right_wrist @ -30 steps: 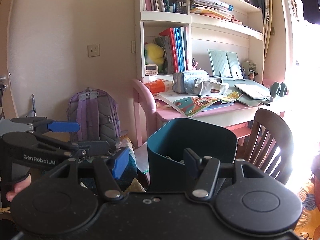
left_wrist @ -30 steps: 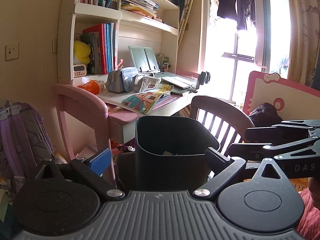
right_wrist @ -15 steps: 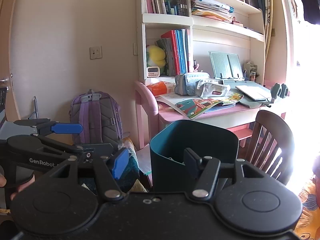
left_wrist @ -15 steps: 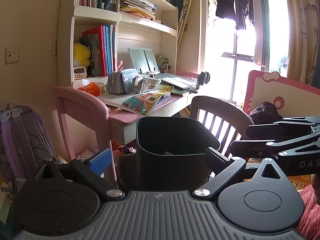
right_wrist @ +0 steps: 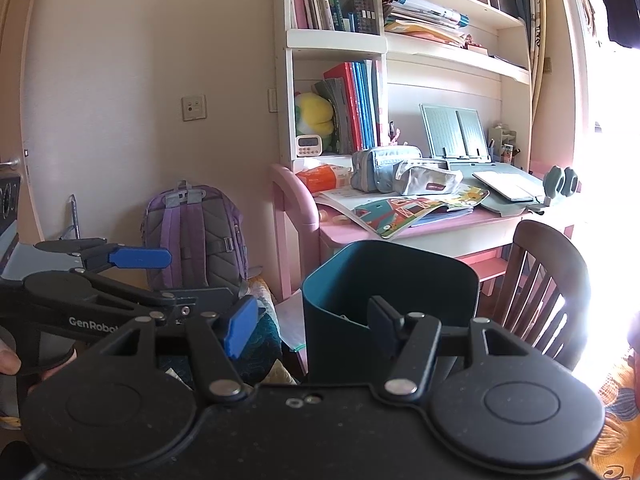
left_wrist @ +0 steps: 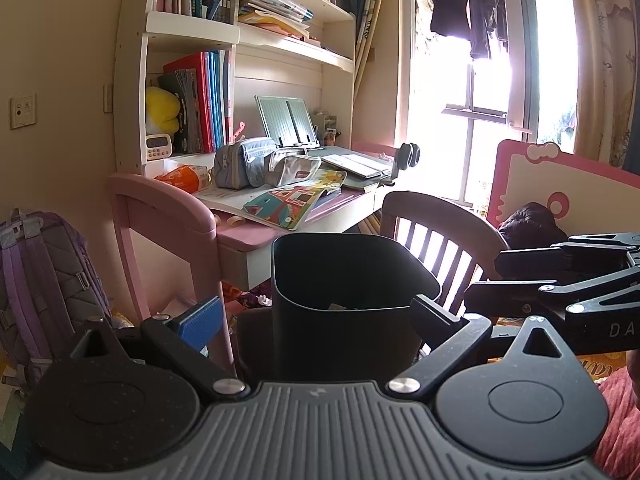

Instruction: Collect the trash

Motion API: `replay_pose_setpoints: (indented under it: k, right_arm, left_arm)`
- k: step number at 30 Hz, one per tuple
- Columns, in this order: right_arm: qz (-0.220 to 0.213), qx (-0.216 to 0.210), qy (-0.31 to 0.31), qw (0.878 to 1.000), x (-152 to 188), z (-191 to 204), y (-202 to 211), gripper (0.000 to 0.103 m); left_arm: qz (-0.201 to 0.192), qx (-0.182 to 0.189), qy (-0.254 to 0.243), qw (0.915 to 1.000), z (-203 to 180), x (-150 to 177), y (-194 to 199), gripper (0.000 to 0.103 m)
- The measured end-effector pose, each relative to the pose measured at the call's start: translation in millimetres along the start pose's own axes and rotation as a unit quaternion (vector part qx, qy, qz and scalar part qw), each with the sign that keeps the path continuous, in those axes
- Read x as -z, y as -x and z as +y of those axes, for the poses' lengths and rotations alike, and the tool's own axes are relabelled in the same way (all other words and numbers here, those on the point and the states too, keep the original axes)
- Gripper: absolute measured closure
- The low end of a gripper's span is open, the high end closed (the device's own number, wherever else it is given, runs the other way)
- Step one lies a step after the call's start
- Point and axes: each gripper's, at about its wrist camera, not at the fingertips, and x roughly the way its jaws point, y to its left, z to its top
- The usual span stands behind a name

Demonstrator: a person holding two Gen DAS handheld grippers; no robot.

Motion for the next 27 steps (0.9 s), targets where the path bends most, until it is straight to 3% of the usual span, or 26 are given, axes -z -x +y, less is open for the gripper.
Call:
replay_pose_setpoints:
  k: [27]
  right_arm:
    - [0.015,-0.011,-0.008,1.000,10.7,2.2,-9.5,0.042]
  left_arm:
    - [-0.022,-0.022,0.013,0.9994,6.1,8.0,6.9,0.003]
